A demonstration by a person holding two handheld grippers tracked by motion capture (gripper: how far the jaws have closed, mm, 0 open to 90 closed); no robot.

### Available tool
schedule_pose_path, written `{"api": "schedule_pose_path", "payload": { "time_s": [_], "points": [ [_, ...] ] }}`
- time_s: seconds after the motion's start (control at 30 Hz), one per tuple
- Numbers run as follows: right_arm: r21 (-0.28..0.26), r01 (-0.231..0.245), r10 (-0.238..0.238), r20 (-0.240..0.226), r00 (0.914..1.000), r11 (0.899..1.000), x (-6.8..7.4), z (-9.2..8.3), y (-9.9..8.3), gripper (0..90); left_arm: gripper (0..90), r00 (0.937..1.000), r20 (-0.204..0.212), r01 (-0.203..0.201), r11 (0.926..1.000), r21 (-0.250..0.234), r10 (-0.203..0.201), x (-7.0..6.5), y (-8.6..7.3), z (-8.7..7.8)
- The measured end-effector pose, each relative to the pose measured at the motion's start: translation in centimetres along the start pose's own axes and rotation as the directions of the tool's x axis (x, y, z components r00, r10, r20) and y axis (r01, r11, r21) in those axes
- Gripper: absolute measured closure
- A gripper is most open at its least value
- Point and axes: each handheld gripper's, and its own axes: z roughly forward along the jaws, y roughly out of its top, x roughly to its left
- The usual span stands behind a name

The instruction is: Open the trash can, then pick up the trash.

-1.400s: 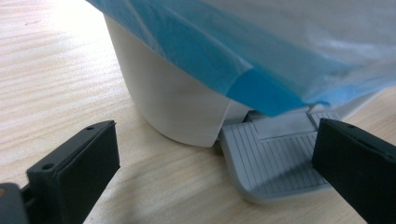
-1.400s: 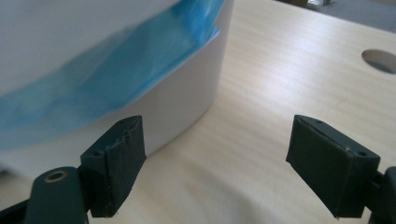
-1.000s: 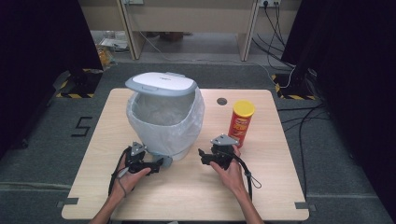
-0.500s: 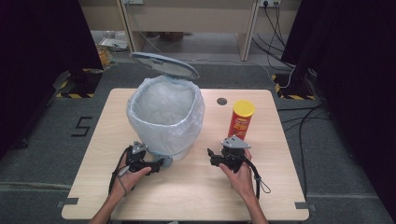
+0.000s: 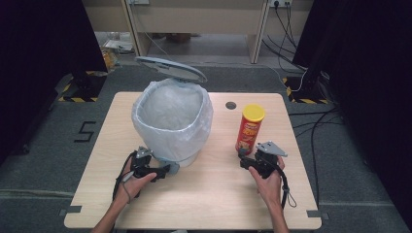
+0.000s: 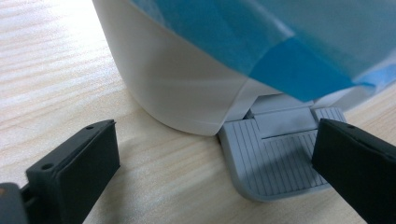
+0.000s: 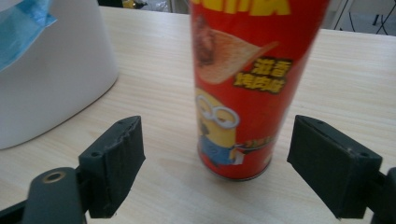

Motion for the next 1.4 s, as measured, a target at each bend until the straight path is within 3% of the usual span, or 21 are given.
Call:
{"api": "schedule_pose_path", "payload": {
  "time_s": [0.27, 0.5, 0.6, 0.93, 1.13, 1.4],
  "points": [
    [-0.017, -0.033, 0.033, -0.002, 0.9995, 0.999, -1.2, 0.8, 0.0, 15.4, 0.1, 1.0, 0.002, -0.001, 1.0, 0.0, 0.001, 0.0, 0.0, 0.0],
    [-0.03, -0.008, 0.008, -0.008, 0.9999, 1.0, -1.3, 1.7, 0.7, 15.4, 0.1, 1.0, 0.002, -0.001, 1.0, 0.0, 0.001, 0.0, 0.0, 0.0],
    [-0.06, -0.03, 0.03, -0.002, 0.9996, 0.998, -1.6, 2.8, 0.5, 15.4, 0.1, 1.0, 0.002, -0.001, 1.0, 0.0, 0.001, 0.0, 0.0, 0.0],
    [-0.116, -0.029, 0.028, -0.007, 0.9996, 0.993, -1.8, 4.3, 0.1, 15.6, 0.1, 1.0, 0.002, -0.001, 1.0, 0.0, 0.001, 0.0, 0.0, 0.0],
    [-0.109, -0.028, 0.028, -0.004, 0.9996, 0.994, -2.1, 5.2, -0.3, 18.7, 0.1, 1.0, 0.003, -0.001, 1.0, 0.0, 0.001, 0.0, 0.0, 0.0],
    [-0.139, -0.021, 0.02, -0.014, 0.9997, 0.99, -2.4, 5.6, -0.3, 19.7, 0.2, 1.0, 0.003, -0.001, 1.0, 0.0, 0.001, 0.0, 0.0, 0.0]
  ]
}}
